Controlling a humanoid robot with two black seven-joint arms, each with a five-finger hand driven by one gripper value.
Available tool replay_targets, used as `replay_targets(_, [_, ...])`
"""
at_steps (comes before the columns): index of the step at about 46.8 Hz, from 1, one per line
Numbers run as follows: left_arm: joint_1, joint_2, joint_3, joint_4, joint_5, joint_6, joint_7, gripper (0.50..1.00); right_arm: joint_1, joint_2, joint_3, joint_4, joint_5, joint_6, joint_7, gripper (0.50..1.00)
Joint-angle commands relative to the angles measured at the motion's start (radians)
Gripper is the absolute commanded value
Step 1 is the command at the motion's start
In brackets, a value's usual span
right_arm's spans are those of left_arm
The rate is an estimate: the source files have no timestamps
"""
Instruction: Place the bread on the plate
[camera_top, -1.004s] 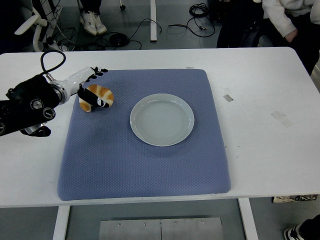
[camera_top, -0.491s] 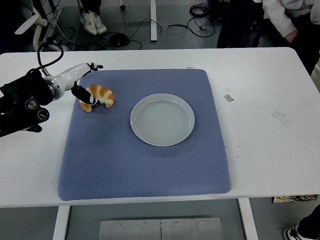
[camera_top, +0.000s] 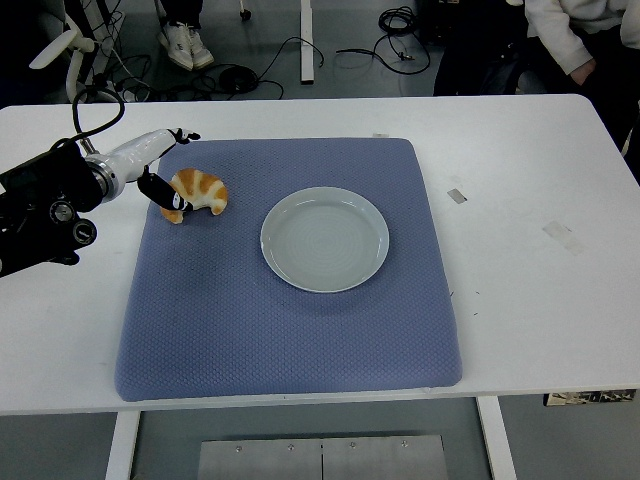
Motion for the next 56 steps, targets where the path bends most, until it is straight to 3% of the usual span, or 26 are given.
replay_targets(1, [0.000,-0.001,0.000,0.018,0.000,-0.020,0.000,0.966,0.000,0.000,0.000,0.000,0.000,0.000,0.001,1.000])
replay_targets(13, [-0.004,-0.002,0.001,0.074,0.003,-0.078,-0.001,0.958,0.000,0.000,0.000,0.000,0.000,0.000,-0.001,1.000])
replay_targets(29, [-0.010,-0.035,-0.011,0.073,0.014,-0.080,-0.001,0.946,0.000,0.000,0.000,0.000,0.000,0.000,0.001,1.000])
replay_targets(40, [-0.021,-0.059,-0.006,0.073,0.014,-0.080,-0.004,0.907,0.000,0.000,0.000,0.000,0.000,0.000,-0.001,1.000])
replay_targets(56, [-0.020,-0.059,0.001,0.074,0.015,-0.084,-0.008,0.908,0.000,0.000,0.000,0.000,0.000,0.000,-0.001,1.000])
